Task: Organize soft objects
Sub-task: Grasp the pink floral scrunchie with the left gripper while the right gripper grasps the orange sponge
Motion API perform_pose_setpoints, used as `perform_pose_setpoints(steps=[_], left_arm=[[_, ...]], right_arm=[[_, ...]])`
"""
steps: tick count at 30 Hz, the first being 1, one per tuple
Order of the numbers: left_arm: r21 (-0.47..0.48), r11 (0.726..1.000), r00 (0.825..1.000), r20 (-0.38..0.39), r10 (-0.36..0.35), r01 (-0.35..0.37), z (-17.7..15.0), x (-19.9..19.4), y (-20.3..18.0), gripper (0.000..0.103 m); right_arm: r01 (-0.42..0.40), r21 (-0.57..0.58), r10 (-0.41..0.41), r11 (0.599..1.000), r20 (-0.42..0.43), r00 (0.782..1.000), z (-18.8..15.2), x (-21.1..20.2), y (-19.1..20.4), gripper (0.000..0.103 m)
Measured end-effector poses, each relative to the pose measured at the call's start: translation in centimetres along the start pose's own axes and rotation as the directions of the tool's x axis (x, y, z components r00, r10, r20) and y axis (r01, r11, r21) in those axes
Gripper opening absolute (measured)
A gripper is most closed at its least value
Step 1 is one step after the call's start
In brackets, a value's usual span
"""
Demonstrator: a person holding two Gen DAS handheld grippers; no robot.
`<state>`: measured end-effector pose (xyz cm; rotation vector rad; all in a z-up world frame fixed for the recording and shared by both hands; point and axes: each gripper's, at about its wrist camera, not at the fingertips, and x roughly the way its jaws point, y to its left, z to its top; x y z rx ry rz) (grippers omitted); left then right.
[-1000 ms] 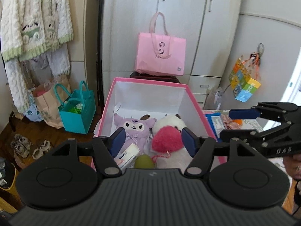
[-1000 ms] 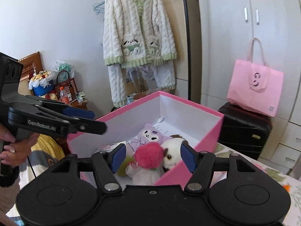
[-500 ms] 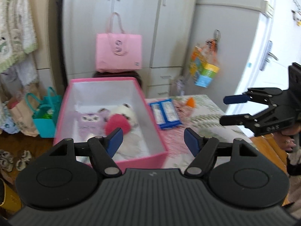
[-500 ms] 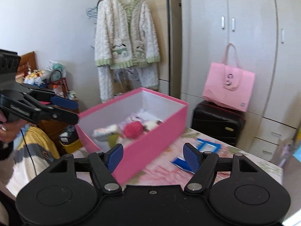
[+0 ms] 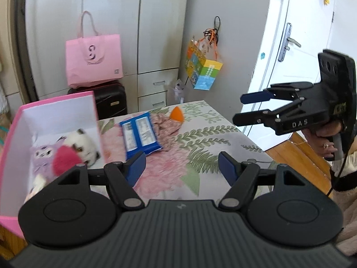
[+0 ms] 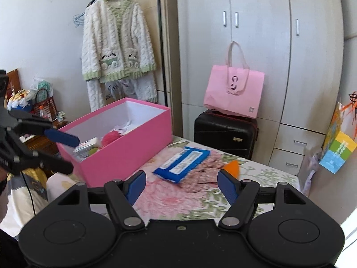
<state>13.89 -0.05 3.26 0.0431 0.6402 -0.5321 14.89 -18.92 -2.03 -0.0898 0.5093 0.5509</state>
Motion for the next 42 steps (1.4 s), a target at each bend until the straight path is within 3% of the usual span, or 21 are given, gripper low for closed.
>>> perform_pose_setpoints(steps=[11,14,18,22,26,33,36,42], left_arm=[[0.024,0.999,0.999,-0.008,0.038,-0.038,1.1,8.3,-2.6,0.07],[0.054,0.994,0.996,-0.017,0.091,-0.09,1.0,11.2,-3.0,0.068],[0.004,0.996,0.994,-0.064,0.088,-0.087,0.9,15.0,-2.2,0.066],[0.049,0.982,0.982,-0.029,0.184,-0.183,0.7,18.1,-2.5,0.062],[0.11,0.955,0.961,0.001,0.275,-0.274,0.9,20.5,-2.3,0.058],[0.142,0.949,0.956,-0.045,0.291,-0.282,1.4,24.0,-2.0,0.055],[0.172,0.929,0.937,-0.067,0.342,-0.326,1.0,25.8,-2.0,0.054],[0.094,0.935,0.937,-0.045,0.348,-0.343,0.9,26.0,-1.3,0.056]], right_arm=[[-0.041,0.055,0.042,0.998,-0.004,0.999,-0.8,3.8,-5.1,0.075],[-0.034,0.074,0.033,0.997,0.012,0.999,-1.3,5.3,-6.4,0.075],[-0.017,0.071,0.013,0.997,0.055,0.998,-1.7,7.3,-7.8,0.075],[-0.026,0.082,0.021,0.996,0.054,0.998,-1.8,9.9,-9.2,0.075],[-0.057,0.083,0.059,0.995,-0.014,0.998,-1.5,12.9,-10.1,0.075],[-0.108,0.133,0.117,0.985,-0.06,0.991,-1.5,17.0,-11.5,0.075],[-0.135,0.191,0.149,0.972,-0.064,0.987,-1.8,18.5,-12.2,0.075],[-0.177,0.274,0.205,0.945,-0.076,0.976,-2.9,20.3,-13.1,0.069]])
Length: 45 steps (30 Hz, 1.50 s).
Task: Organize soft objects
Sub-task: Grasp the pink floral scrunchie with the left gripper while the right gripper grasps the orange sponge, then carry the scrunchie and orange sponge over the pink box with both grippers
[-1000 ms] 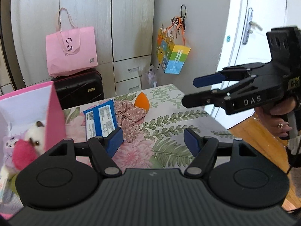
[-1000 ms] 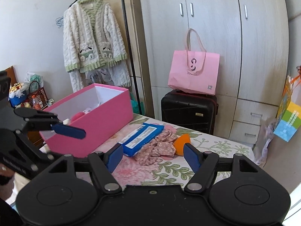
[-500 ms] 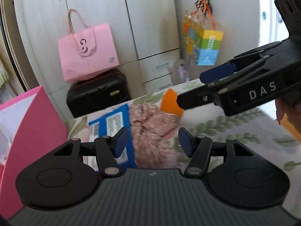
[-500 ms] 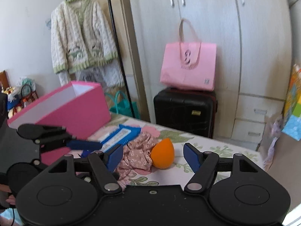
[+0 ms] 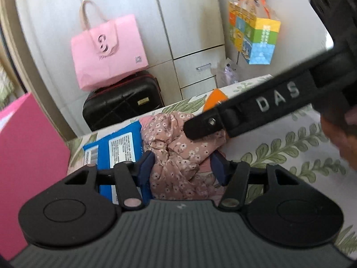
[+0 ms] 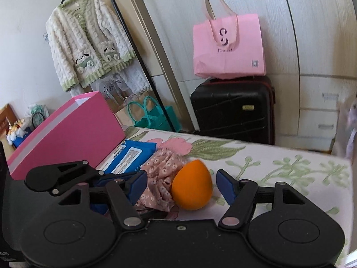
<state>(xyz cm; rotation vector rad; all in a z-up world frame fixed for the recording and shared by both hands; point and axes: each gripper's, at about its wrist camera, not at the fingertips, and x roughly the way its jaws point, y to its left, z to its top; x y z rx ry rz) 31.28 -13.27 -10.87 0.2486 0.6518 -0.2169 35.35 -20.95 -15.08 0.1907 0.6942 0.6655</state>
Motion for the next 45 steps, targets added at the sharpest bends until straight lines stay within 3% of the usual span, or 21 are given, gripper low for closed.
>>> perform_pose_setpoints(steps=[4,12,15,25,36,41,45], left_arm=[[-0.065,0.998,1.0,-0.014,-0.014,0.013,0.1,0.4,0.8,0.055],[-0.147,0.989,0.999,-0.019,0.032,-0.035,0.0,0.9,2.1,0.018],[-0.186,0.982,0.999,-0.016,0.032,-0.035,0.0,0.8,2.6,0.013],[-0.228,0.974,0.999,0.047,0.003,0.008,-0.5,-2.3,2.9,0.012],[-0.27,0.961,0.992,0.118,-0.035,0.066,-2.1,-7.4,3.2,0.012],[-0.298,0.95,0.989,0.138,-0.054,0.093,-3.4,-9.4,3.7,0.012],[-0.299,0.948,0.986,0.153,-0.062,0.106,-4.6,-11.1,3.8,0.012]], right_arm=[[-0.026,0.052,0.026,0.998,-0.004,1.0,-0.5,0.2,-0.8,0.061],[-0.124,0.179,0.121,0.976,0.03,0.992,-1.1,-0.4,-2.7,0.055],[-0.125,0.172,0.122,0.977,0.033,0.992,-1.2,-0.5,-2.7,0.044],[-0.007,0.09,0.002,0.996,0.059,0.998,-2.3,-3.1,0.2,0.043],[0.093,0.049,-0.098,0.994,0.1,0.99,-4.5,-6.3,4.3,0.043],[0.226,-0.04,-0.222,0.973,0.088,0.971,-5.8,-7.0,7.3,0.043],[0.25,-0.076,-0.243,0.965,0.086,0.966,-7.0,-7.7,9.1,0.043]])
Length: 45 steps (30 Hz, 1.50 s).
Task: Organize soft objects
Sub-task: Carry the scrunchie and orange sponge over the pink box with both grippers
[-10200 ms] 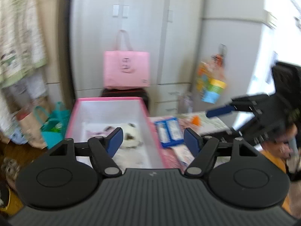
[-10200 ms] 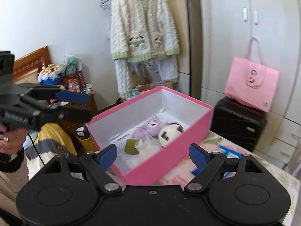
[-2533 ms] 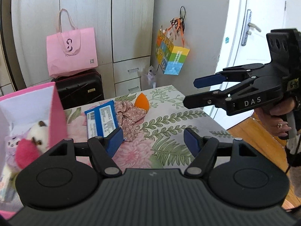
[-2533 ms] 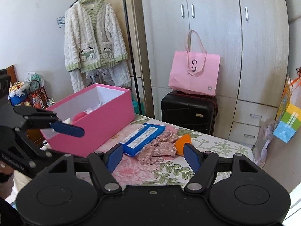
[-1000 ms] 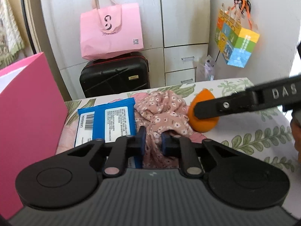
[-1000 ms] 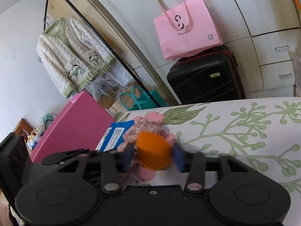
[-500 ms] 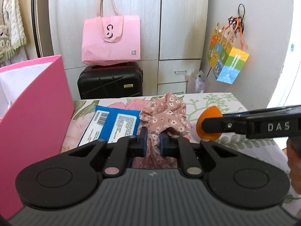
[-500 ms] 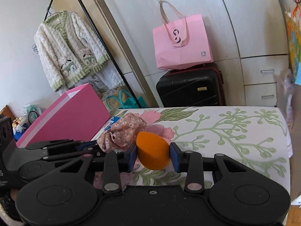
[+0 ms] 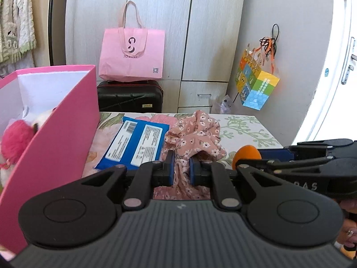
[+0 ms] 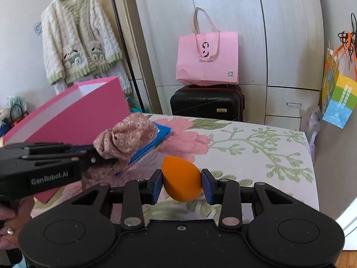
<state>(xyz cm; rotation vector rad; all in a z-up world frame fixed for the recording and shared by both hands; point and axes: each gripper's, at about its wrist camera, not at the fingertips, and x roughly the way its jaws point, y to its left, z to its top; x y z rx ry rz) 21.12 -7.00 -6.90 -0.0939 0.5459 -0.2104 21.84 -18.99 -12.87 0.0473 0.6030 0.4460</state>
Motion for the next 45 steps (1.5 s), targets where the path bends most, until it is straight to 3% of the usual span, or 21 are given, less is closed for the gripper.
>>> perform_pose_setpoints(steps=[8,22,33,41,45], left_arm=[[0.007,0.999,0.999,0.018,-0.047,0.046,-1.7,-3.9,0.4,0.012],[0.028,0.988,0.988,-0.021,-0.152,0.152,-4.9,-9.8,2.0,0.012],[0.031,0.974,0.973,-0.067,-0.221,0.223,-5.8,-16.7,5.4,0.012],[0.062,0.982,0.983,-0.062,-0.173,0.177,-4.0,-22.0,8.4,0.012],[0.07,0.987,0.99,-0.017,-0.142,0.143,-2.3,-23.8,9.8,0.012]], right_arm=[[0.025,-0.069,-0.026,0.997,-0.005,1.0,-2.2,-2.6,4.0,0.043],[0.03,-0.077,-0.033,0.997,-0.031,0.999,-4.9,-7.5,8.2,0.043],[-0.131,-0.072,0.122,0.989,-0.114,0.986,-4.1,-10.3,12.5,0.043],[-0.262,-0.152,0.25,0.953,-0.094,0.964,-2.1,-11.7,17.2,0.043],[-0.296,-0.206,0.292,0.932,-0.052,0.955,-0.5,-11.5,19.5,0.043]])
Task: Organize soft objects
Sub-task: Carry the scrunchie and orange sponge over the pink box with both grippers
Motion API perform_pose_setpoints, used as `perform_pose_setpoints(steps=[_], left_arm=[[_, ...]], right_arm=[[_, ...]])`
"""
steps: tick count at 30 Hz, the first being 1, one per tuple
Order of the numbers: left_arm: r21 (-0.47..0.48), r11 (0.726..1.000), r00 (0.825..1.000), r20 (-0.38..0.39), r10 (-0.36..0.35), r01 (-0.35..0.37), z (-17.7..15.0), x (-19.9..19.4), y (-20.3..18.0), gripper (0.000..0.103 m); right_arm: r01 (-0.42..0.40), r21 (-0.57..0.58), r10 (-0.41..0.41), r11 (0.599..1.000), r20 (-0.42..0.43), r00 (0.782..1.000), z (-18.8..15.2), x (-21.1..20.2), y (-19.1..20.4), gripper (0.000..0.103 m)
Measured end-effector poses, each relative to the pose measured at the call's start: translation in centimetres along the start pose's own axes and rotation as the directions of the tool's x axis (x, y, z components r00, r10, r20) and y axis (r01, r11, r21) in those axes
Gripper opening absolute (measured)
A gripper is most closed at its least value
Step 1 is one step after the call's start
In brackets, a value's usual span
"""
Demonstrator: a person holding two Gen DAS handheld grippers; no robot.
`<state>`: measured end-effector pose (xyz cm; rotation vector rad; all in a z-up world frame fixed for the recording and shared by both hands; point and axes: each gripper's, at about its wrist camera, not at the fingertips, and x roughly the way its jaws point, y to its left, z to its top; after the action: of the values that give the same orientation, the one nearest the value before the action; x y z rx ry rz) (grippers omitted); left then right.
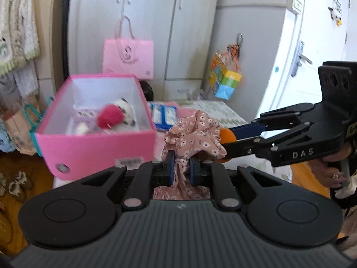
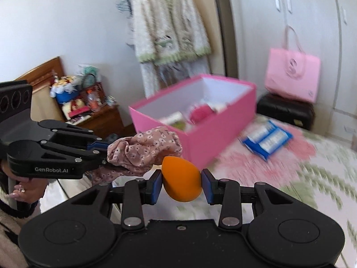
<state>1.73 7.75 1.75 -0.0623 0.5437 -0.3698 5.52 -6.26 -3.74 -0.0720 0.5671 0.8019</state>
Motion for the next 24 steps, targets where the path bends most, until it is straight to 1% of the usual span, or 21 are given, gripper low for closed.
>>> perform_pose_setpoints(steps=[5,9,11,14,16,18,20,22,24], left_arm=[[-0.011,0.998,0.996,0.062,0.059,-0.058,2.0,-0.7,2.0,0.012],[-0.05,0.995,0.993,0.078,0.089,-0.085,3.9,0.4,4.1,0.012],[-0.061,0.994,0.991,0.091,0.1,-0.094,5.2,1.1,5.0,0.012],[-0.074,0.99,0.985,0.117,0.125,-0.117,7.0,2.2,6.4,0.012],[-0.085,0.987,0.982,0.125,0.143,-0.133,7.9,3.2,7.2,0.012],[-0.091,0.986,0.979,0.137,0.151,-0.139,8.6,4.3,8.0,0.012],[-0.068,0.98,0.964,0.181,0.194,-0.185,9.1,5.5,8.3,0.012],[-0.06,0.973,0.956,0.185,0.229,-0.222,9.6,7.0,8.8,0.012],[-0.073,0.97,0.956,0.169,0.241,-0.231,10.2,8.6,9.6,0.012]], right_arm=[[-0.002,-0.059,0.007,0.998,0.071,0.997,3.2,1.9,1.1,0.044],[0.026,-0.081,-0.016,0.996,0.113,0.993,5.5,3.8,0.6,0.044],[0.024,-0.076,-0.014,0.997,0.127,0.992,6.8,4.9,-0.1,0.044],[-0.007,-0.059,0.014,0.998,0.132,0.991,8.8,6.3,-1.3,0.044],[-0.049,-0.052,0.056,0.997,0.146,0.988,10.1,7.4,-2.3,0.044],[-0.08,-0.019,0.082,0.997,0.149,0.985,11.2,8.6,-3.4,0.045],[-0.117,-0.013,0.117,0.993,0.144,0.983,12.1,10.0,-4.4,0.045],[-0.13,-0.018,0.131,0.991,0.133,0.982,12.9,11.6,-5.2,0.045],[-0.13,-0.011,0.13,0.991,0.12,0.984,13.5,13.1,-6.0,0.045]])
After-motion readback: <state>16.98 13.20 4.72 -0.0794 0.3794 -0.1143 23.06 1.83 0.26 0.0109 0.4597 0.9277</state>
